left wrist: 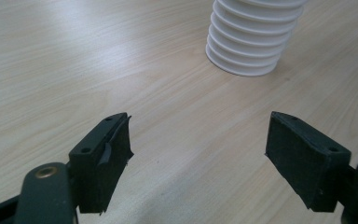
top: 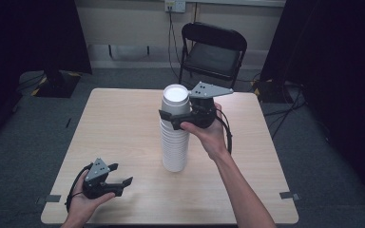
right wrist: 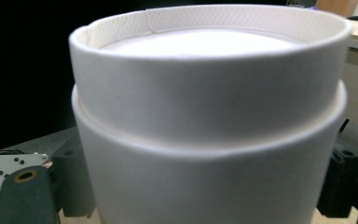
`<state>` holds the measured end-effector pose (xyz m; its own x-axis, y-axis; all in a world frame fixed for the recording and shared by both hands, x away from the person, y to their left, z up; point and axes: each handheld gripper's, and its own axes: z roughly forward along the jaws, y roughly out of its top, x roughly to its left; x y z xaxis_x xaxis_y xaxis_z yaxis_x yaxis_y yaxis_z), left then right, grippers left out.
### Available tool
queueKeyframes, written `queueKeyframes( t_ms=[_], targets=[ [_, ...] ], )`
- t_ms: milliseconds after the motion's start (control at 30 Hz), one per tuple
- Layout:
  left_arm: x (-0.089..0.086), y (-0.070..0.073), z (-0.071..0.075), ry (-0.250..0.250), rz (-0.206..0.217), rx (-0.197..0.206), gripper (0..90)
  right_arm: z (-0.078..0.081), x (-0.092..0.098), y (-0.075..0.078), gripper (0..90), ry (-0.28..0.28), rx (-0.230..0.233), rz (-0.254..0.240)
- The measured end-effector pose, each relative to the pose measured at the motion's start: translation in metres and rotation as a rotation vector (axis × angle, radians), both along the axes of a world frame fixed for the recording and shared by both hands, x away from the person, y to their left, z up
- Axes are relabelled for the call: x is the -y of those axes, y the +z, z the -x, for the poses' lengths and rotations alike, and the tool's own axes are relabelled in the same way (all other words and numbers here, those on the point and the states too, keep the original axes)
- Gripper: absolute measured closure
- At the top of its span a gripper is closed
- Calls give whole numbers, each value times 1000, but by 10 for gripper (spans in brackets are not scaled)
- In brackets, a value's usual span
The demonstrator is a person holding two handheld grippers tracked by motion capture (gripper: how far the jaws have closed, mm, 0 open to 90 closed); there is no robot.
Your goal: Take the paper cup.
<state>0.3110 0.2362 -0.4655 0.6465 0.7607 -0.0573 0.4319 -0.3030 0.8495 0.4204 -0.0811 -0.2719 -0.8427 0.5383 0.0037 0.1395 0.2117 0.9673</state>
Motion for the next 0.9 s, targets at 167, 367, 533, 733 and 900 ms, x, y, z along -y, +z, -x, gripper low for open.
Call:
queueKeyframes(
  t_ms=[167, 367, 533, 733, 900],
  targets=[
    [1, 0, 0, 0, -4, 1, 218, 0, 0, 2, 149, -3, 2, -7],
    [0, 0, 0, -3, -5, 3, 218, 0, 1, 6, 150, -2, 7, -24],
    [0, 0, 0, 2, 2, -3, 218, 1, 3, 8, 152, -4, 13, -41],
    [1, -1, 0, -1, 3, -4, 218, 1, 3, 10, 153, -3, 14, -55],
    [1, -1, 0, 1, 5, -6, 218, 3, 3, 14, 153, -4, 20, -65]
  ],
)
